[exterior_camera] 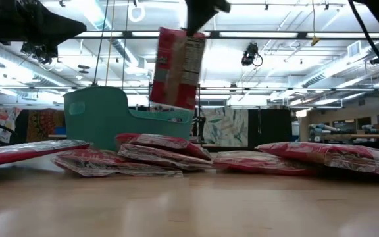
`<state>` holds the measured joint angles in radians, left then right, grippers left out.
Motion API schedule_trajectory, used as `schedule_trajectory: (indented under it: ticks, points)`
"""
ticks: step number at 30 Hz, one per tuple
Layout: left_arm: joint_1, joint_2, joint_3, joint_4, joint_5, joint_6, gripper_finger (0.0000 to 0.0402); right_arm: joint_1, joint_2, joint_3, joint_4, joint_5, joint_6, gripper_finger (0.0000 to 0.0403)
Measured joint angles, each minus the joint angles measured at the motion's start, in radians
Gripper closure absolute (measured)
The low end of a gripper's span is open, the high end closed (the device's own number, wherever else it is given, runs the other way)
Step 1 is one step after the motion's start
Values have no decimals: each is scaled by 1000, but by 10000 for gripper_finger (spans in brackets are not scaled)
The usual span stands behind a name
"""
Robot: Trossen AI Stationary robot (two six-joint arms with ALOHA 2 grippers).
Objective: Sort popcorn bags into baskets
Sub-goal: Put the red popcorn bag into the blue bin
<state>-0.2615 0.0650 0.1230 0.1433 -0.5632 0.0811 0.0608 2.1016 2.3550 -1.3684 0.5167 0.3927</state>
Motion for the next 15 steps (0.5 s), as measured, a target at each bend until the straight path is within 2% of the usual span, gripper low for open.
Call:
schedule_trajectory:
  ticks: [7,15]
  points:
    - [0,0,0,3,0,-21,383,-91,-3,-31,223,-153,-80,397]
    - [1,0,0,2,-1,-20,383,-178,6,-135,284,-264,-79,397]
